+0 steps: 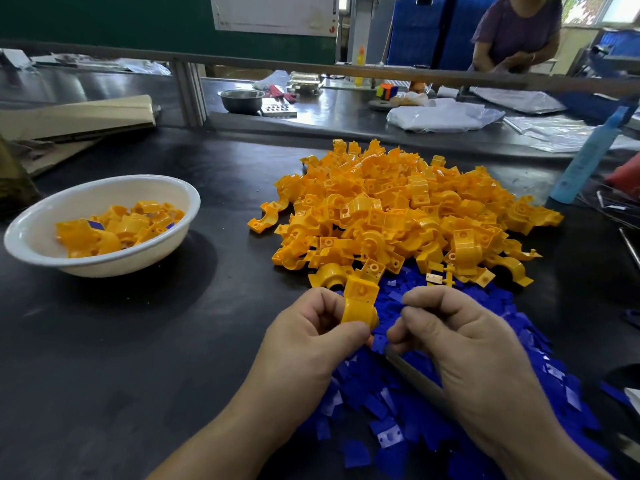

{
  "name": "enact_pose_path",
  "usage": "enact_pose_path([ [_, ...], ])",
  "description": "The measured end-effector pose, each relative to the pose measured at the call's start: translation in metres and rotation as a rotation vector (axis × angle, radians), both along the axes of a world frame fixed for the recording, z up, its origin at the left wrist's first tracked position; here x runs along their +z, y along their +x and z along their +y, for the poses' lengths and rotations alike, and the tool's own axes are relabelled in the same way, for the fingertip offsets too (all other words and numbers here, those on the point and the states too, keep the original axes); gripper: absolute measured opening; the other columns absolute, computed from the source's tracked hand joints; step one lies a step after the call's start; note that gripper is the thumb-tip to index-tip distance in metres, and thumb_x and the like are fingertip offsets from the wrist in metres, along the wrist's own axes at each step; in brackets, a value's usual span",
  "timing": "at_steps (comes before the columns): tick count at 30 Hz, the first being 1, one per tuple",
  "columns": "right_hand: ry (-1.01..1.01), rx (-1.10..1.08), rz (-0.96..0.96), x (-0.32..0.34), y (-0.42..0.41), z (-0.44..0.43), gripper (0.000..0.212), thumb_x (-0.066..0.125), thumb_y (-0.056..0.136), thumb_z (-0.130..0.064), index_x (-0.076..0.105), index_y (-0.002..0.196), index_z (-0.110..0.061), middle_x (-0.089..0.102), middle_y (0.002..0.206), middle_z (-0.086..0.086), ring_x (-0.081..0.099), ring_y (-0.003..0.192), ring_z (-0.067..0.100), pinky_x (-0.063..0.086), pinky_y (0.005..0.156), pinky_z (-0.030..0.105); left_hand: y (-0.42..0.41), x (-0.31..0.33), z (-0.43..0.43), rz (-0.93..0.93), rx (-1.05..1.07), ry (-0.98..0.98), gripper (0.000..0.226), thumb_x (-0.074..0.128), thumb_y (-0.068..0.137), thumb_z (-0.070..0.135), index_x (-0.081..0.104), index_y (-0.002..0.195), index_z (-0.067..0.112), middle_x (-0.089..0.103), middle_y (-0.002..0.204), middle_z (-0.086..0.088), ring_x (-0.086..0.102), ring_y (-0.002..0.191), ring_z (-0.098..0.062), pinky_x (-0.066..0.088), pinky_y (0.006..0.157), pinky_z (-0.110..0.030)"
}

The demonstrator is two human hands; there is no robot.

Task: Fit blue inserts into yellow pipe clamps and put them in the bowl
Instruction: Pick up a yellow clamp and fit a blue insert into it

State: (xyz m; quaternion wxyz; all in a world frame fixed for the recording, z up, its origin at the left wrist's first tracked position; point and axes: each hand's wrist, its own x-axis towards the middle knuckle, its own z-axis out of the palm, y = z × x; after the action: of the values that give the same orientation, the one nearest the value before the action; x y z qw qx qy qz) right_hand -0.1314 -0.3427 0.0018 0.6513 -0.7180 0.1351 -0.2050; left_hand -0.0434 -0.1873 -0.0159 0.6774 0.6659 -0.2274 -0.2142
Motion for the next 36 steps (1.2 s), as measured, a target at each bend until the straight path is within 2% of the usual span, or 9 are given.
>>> enact_pose_path([
  [3,-0.047,0.052,-0.009,0.000,0.000,0.014,0.017,0.062,0.080,-0.023,0.068,0.087,-0.037,0.070,0.081,-0.004,0.066,0.070,0.014,0.056,0.063,0.022,-0.006,0.000,-0.003,-0.072,-0.015,0.025,0.015,0.073,0.075,0.036,0.068,0.085,0.025,0.072,0.087,-0.009,0.067,0.085,-0.032,0.057,0.075,-0.041],
  [7,-0.214,-0.017,-0.004,-0.003,0.001,0.018,0.021,0.060,0.089,-0.022,0.064,0.090,-0.042,0.067,0.087,-0.011,0.064,0.074,0.012,0.058,0.065,0.030,-0.009,-0.001,-0.004,-0.107,-0.047,0.011,0.010,0.074,0.085,0.018,0.067,0.082,0.025,0.071,0.077,0.000,0.065,0.068,-0.007,0.052,0.064,-0.017],
  [13,-0.261,-0.076,-0.011,-0.004,0.001,0.017,0.016,0.059,0.089,-0.026,0.062,0.090,-0.041,0.065,0.087,-0.013,0.064,0.075,0.010,0.058,0.063,0.028,-0.013,0.001,-0.004,-0.107,-0.099,-0.024,0.018,0.072,0.085,0.012,0.069,0.079,0.029,0.072,0.074,0.008,0.065,0.066,0.001,0.049,0.061,-0.010],
  [17,-0.285,-0.088,-0.009,-0.005,0.000,0.016,0.013,0.059,0.088,-0.027,0.061,0.090,-0.040,0.062,0.095,-0.017,0.062,0.083,0.007,0.057,0.065,0.024,-0.013,0.001,-0.005,-0.095,-0.111,-0.052,0.005,0.073,0.078,0.026,0.069,0.079,0.029,0.071,0.075,0.007,0.065,0.067,0.000,0.050,0.063,-0.012],
  [20,-0.311,-0.092,0.000,-0.004,0.001,0.015,0.013,0.058,0.085,-0.037,0.060,0.096,-0.042,0.057,0.101,-0.025,0.059,0.092,0.000,0.051,0.071,0.012,-0.012,-0.001,-0.004,-0.080,-0.105,-0.057,0.015,0.075,0.074,0.040,0.070,0.082,0.029,0.071,0.078,0.004,0.064,0.069,-0.004,0.051,0.066,-0.015],
  [26,-0.139,0.025,-0.031,0.000,0.000,0.012,0.028,0.056,0.075,-0.042,0.064,0.102,-0.044,0.063,0.103,-0.031,0.061,0.098,-0.006,0.049,0.072,0.007,-0.011,-0.005,-0.003,-0.071,-0.124,-0.025,0.010,0.074,0.075,0.032,0.069,0.082,0.027,0.070,0.078,0.002,0.065,0.071,-0.008,0.053,0.067,-0.019],
  [29,-0.121,0.029,-0.070,0.000,-0.002,0.010,0.026,0.058,0.076,-0.038,0.067,0.100,-0.039,0.068,0.098,-0.024,0.065,0.092,-0.002,0.050,0.068,0.008,-0.011,-0.003,-0.002,-0.084,-0.113,0.001,0.020,0.072,0.077,0.045,0.068,0.083,0.026,0.071,0.080,-0.002,0.066,0.073,-0.012,0.054,0.069,-0.023],
  [32,-0.133,0.038,-0.066,-0.002,-0.002,0.010,0.026,0.059,0.075,-0.040,0.071,0.098,-0.041,0.071,0.096,-0.017,0.068,0.088,0.006,0.054,0.069,0.014,-0.011,-0.003,-0.002,-0.086,-0.038,0.008,0.035,0.062,0.082,0.064,0.069,0.083,0.030,0.072,0.082,0.000,0.067,0.073,-0.010,0.053,0.067,-0.017],
  [36,-0.203,0.106,-0.049,0.000,-0.002,0.012,0.025,0.056,0.077,-0.042,0.068,0.098,-0.049,0.069,0.098,-0.018,0.067,0.092,0.006,0.055,0.071,0.018,-0.008,-0.004,-0.004,-0.023,-0.091,-0.017,0.031,0.060,0.078,0.057,0.070,0.097,0.035,0.074,0.092,-0.001,0.071,0.082,-0.015,0.058,0.069,-0.027],
])
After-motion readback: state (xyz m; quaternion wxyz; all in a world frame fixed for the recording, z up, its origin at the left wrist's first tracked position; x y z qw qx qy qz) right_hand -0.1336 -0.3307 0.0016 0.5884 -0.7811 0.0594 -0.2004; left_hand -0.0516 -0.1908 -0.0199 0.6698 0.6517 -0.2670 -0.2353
